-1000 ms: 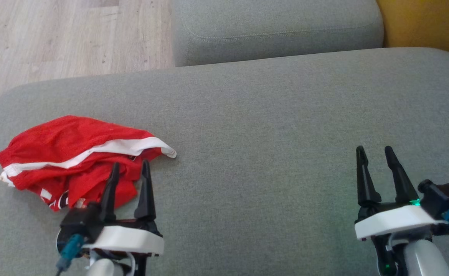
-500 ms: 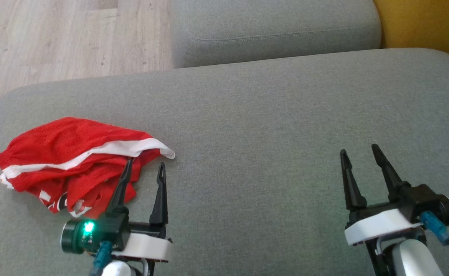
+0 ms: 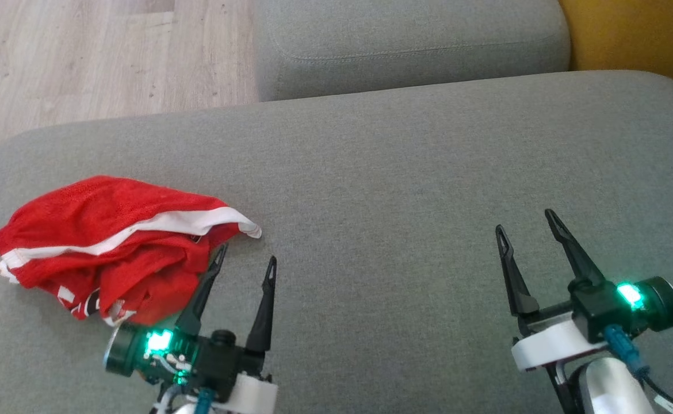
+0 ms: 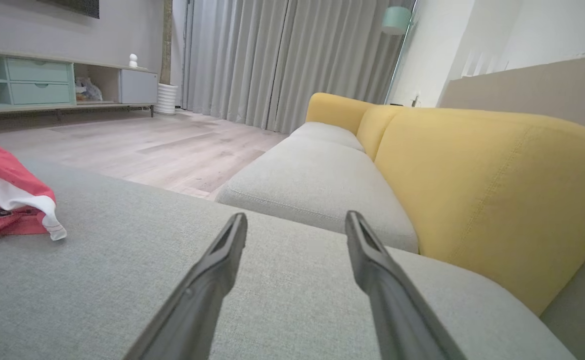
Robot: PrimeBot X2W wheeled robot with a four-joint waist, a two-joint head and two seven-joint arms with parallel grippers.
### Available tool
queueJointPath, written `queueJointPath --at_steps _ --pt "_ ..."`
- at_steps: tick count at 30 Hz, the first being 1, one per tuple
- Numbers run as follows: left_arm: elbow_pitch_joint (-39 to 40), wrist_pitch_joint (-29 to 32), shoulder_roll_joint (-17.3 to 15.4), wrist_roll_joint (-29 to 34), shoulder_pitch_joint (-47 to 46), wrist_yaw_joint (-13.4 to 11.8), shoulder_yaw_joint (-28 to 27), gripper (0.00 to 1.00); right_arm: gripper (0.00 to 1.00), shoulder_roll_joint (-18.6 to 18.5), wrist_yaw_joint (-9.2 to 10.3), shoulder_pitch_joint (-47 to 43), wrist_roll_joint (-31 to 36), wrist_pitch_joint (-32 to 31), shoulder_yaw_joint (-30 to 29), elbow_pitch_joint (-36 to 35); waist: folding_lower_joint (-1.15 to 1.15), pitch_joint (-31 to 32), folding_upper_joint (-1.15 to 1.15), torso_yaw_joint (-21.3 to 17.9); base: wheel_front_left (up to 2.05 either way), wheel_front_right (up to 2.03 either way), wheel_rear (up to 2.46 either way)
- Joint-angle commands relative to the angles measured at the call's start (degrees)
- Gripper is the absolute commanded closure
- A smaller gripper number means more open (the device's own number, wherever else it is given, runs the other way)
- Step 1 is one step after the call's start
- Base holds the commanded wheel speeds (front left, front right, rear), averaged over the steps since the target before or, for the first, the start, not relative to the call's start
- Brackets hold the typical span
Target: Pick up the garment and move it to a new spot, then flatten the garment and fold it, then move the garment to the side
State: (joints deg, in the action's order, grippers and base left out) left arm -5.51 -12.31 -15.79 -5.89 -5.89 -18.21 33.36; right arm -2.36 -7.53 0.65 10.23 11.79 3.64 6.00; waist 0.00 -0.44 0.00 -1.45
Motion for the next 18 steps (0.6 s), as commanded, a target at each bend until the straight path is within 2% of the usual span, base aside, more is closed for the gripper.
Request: queueJointPath --at_steps 1,4,8,10,14,18 --pt "1.58 -0.91 -1.30 2.00 -3.53 -0.93 -0.81 0.00 0.00 -0.48 0.04 2.60 1.96 0.92 1.54 -2.45 0.00 -0.02 0.00 0.06 0.00 0.00 0.00" --pt "2.05 -1.42 -1.47 2.67 -3.68 -1.87 0.43 0.00 0.00 -0.49 0.04 2.40 2.56 1.48 1.52 -2.58 0.00 -0.04 0.00 0.26 0.00 0.00 0.00" --pt "3.89 -2.10 -0.34 -0.17 -2.72 -1.75 -0.82 0.00 0.00 -0.51 0.04 1.81 -1.39 2.01 1.36 -0.93 0.00 0.00 0.00 0.55 0.00 0.00 0.00" --pt "4.70 -2.44 0.65 -2.38 -1.67 -0.54 -2.07 0.00 0.00 -0.51 0.04 1.87 -1.67 2.42 1.19 -0.40 0.00 -0.01 0.00 0.66 0.00 0.00 0.00" --pt "5.32 -2.69 4.03 -7.90 0.57 2.38 -7.97 0.00 0.00 -0.52 0.04 1.79 -5.03 2.89 0.37 0.31 0.00 -0.05 0.00 0.71 0.00 0.00 0.00" --pt "3.72 -2.69 6.68 -9.67 2.53 5.19 -13.11 0.00 0.00 -0.52 0.04 1.50 -9.82 3.08 -0.63 1.25 0.00 -0.06 0.00 0.55 0.00 0.00 0.00"
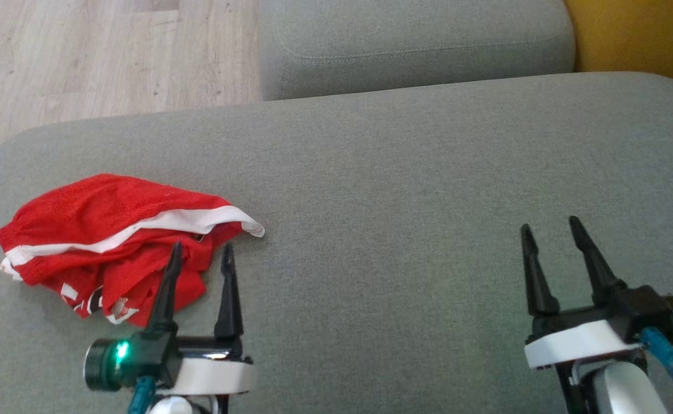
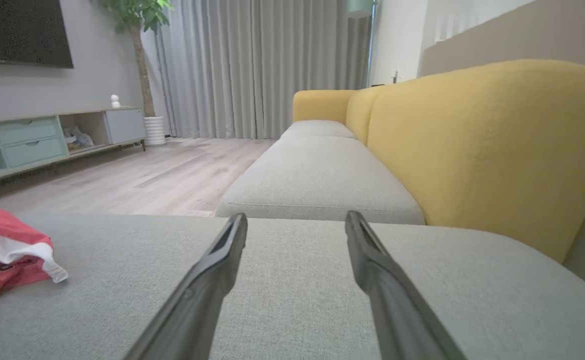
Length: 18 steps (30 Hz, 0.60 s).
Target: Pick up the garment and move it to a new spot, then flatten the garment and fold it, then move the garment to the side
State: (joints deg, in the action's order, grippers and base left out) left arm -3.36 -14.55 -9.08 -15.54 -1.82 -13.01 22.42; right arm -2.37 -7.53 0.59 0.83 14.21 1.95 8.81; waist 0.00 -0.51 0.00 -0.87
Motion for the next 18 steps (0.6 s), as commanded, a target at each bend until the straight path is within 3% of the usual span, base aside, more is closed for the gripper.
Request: queueJointPath --at_steps 1,7,18 --pt "0.95 -0.45 0.52 -0.02 -1.16 0.60 -3.10 0.00 0.00 -0.51 0.04 1.43 -1.59 0.69 0.76 -1.27 0.00 0.04 0.00 -0.07 0.00 0.00 0.00" --pt "-5.00 -0.45 3.48 -0.36 0.24 4.64 -6.51 0.00 0.00 -0.51 0.04 -0.35 -6.66 0.77 0.18 -0.76 0.00 0.31 0.00 -0.22 0.00 0.00 0.00" --pt "-8.07 -0.45 5.55 1.03 0.37 7.32 -10.27 0.00 0.00 -0.51 0.04 -1.69 -8.84 0.78 0.76 -2.21 0.00 0.71 0.00 -0.81 0.00 0.00 0.00"
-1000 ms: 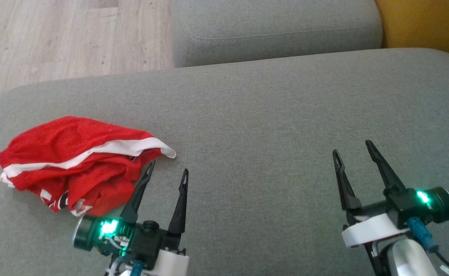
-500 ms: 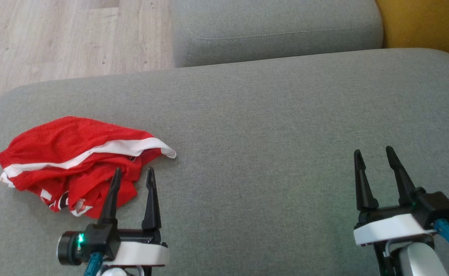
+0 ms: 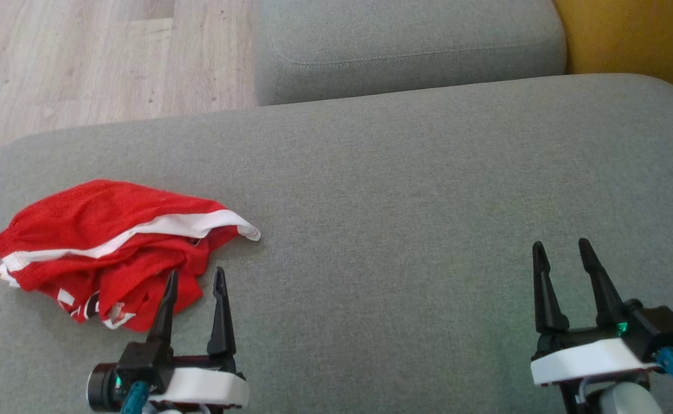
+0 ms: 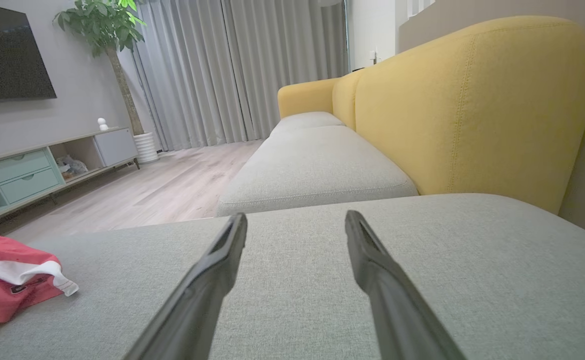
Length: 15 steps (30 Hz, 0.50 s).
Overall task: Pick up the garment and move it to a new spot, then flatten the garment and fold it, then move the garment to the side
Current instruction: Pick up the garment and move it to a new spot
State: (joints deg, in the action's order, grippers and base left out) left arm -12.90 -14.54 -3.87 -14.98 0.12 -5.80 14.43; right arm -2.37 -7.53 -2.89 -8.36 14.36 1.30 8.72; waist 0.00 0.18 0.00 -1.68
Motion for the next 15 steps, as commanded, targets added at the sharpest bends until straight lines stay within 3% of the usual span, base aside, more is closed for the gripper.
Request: queueJointPath --at_steps 1,15 --pt "1.44 -0.46 0.44 0.59 -1.53 0.24 -2.53 0.00 0.00 -0.51 0.04 1.76 0.45 0.63 1.39 -2.22 0.00 0.05 0.00 0.01 0.00 0.00 0.00" --pt "2.04 -0.46 0.95 1.79 -1.06 0.29 -5.06 0.00 0.00 -0.51 0.04 1.08 -0.82 0.63 3.35 -3.57 0.00 0.47 0.00 2.89 0.00 0.00 0.00"
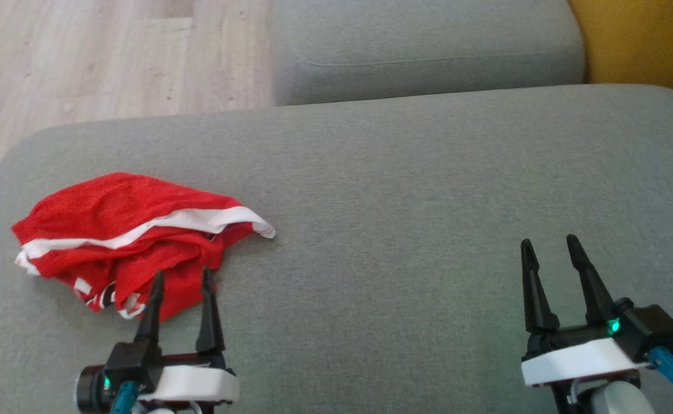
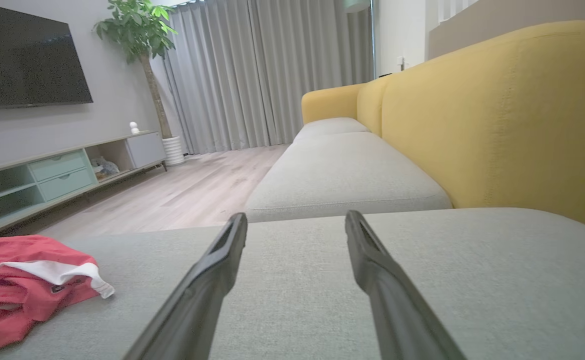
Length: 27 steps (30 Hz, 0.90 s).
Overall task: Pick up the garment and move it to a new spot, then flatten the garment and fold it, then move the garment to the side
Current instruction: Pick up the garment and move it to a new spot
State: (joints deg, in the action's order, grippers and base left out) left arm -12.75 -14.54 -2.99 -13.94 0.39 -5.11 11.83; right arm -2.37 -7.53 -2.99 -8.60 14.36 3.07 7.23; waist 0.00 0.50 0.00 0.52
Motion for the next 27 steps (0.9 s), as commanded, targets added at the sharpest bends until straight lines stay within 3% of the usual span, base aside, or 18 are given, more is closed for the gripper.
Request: queueJointPath --at_steps 1,27 --pt "1.92 -0.46 0.08 0.77 -1.30 -0.69 -2.95 0.00 0.00 -0.51 0.04 1.07 -0.74 0.63 1.90 -2.09 0.00 0.26 0.00 1.27 0.00 0.00 0.00" --pt "3.37 -0.46 0.11 4.24 2.55 -0.08 -7.99 0.00 0.00 -0.51 0.04 -0.87 -5.56 0.63 10.71 -3.15 0.00 3.65 0.00 18.50 0.00 0.00 0.00"
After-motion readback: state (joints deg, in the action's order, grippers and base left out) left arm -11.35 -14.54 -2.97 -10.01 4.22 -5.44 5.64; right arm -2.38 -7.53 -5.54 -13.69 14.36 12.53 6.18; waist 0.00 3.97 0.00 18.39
